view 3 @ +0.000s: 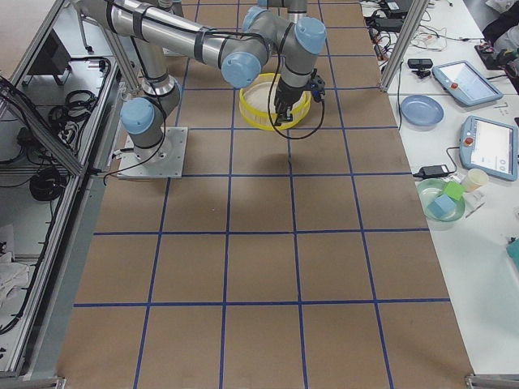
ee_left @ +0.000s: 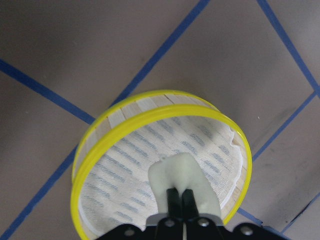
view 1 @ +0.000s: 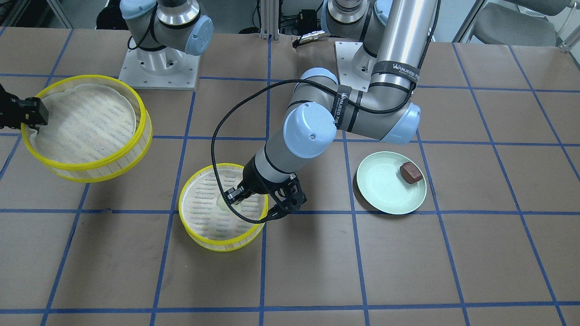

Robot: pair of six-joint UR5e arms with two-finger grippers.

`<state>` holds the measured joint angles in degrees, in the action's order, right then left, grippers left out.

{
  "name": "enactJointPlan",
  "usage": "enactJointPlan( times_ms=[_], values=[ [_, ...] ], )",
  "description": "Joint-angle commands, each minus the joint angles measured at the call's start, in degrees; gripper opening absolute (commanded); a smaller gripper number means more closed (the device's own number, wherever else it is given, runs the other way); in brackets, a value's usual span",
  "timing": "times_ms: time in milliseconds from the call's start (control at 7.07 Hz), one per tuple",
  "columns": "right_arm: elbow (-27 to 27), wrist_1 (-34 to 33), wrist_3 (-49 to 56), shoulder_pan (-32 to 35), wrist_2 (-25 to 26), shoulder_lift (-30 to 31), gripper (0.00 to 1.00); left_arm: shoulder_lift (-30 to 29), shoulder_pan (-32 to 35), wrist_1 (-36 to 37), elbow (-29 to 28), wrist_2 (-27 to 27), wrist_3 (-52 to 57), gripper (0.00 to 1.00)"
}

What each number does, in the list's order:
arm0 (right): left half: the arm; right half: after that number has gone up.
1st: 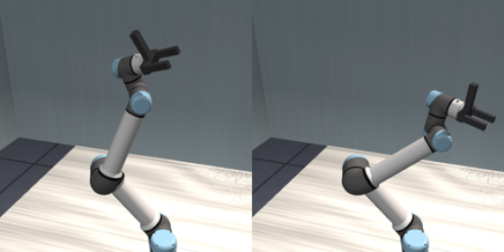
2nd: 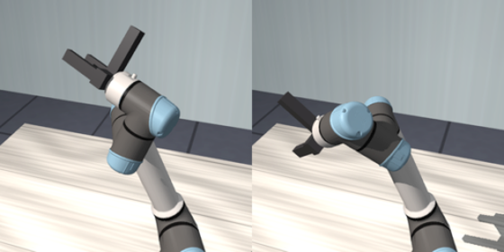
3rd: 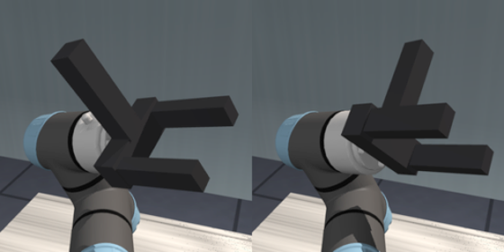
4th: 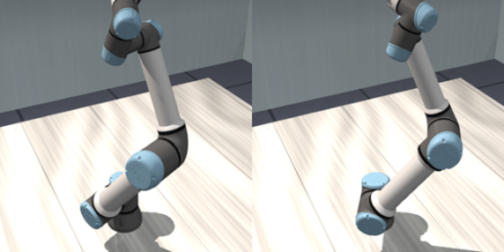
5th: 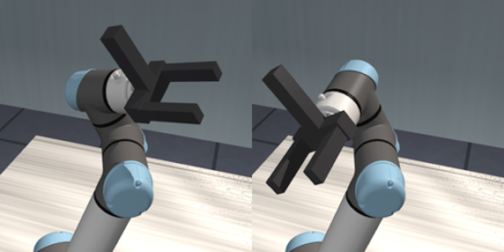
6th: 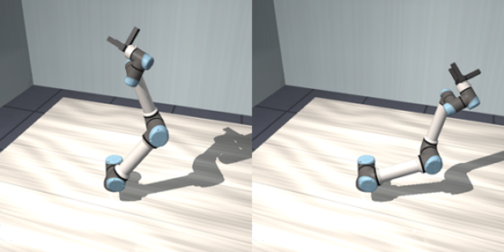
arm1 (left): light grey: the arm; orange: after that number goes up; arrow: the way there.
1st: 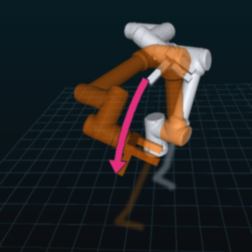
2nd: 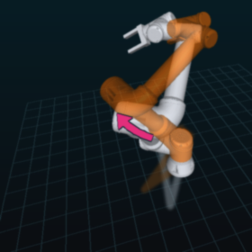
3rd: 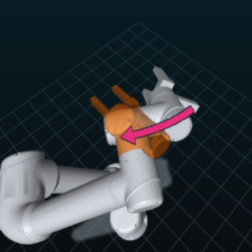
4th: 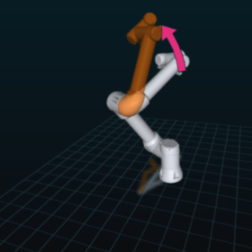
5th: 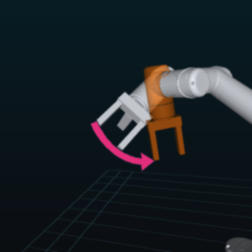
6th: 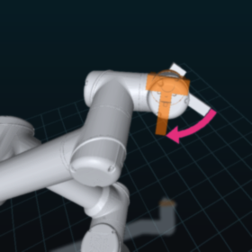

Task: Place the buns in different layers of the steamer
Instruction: 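Place the cream bun into the lower steamer tier with the left gripper, then restack top tier onto lower tier with right gripper while left returns to plate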

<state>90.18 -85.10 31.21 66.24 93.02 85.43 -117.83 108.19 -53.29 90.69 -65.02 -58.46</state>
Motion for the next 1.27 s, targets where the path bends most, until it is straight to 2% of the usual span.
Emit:
enactJointPlan(
  times_ms=[0, 425, 566, 708, 849, 991, 1132],
  values=[
    [0.09, 0.29, 0.08, 0.03, -0.11, 0.35, 0.0, 0.05, 1.15, 0.38, 1.94, 0.51, -0.51, 0.99],
    [-0.52, 0.03, -1.67, 0.64, 0.76, -0.17, 0.0, 2.33, -1.03, -2.06, 1.25, -0.62, 2.54, 1.0],
    [-0.79, -2.15, -5.16, 3.34, -1.41, -2.0, 0.0, 4.25, -5.66, -5.65, 1.25, -2.72, 9.26, 1.0],
    [-0.88, -5.48, -11.03, 10.76, -2.48, -5.85, 0.0, 6.45, -10.06, -10.99, 1.25, -5.09, 17.08, 1.0],
    [-0.1, -11.08, -18.39, 18.32, -3.18, -7.37, 0.0, 8.56, -12.45, -14.96, 1.25, -15.55, 25.94, 1.0],
    [0.87, -16.01, -25.34, 22.83, -3.63, -10.86, 0.0, 10.23, -13.96, -20.05, 1.25, -23.06, 33.17, 1.0],
    [1.05, -22.67, -26.28, 23.57, -4.94, -13.6, 0.0, 11.38, -16.67, -24.8, 1.51, -26.52, 36.89, 1.0]
  ],
)
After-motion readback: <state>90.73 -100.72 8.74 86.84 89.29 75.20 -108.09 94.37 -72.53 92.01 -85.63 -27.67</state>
